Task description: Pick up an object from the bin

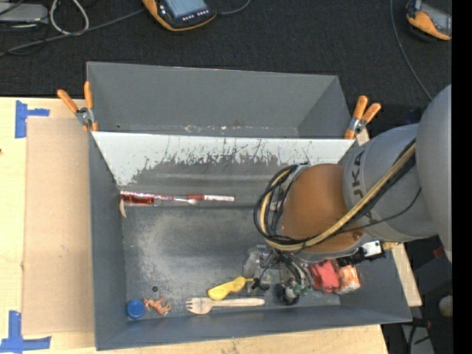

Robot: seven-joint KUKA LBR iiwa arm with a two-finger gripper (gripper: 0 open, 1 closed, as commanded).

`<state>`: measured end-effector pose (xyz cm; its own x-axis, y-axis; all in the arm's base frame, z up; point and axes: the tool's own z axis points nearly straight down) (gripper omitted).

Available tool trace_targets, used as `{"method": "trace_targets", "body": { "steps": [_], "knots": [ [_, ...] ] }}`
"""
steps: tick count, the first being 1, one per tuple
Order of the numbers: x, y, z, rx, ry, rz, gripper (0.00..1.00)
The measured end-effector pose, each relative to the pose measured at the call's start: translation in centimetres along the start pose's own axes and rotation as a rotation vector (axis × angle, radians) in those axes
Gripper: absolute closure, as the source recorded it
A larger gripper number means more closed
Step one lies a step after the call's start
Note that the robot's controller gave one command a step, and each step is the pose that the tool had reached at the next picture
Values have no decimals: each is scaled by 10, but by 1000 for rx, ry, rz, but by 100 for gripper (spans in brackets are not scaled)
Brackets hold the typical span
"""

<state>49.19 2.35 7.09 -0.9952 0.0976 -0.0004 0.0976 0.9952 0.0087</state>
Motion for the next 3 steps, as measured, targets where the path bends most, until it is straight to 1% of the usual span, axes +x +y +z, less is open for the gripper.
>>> {"method": "trace_targets", "body": {
  "steps": [3],
  "knots": [
    [0,0,0,0,0,1,100]
  ]
}}
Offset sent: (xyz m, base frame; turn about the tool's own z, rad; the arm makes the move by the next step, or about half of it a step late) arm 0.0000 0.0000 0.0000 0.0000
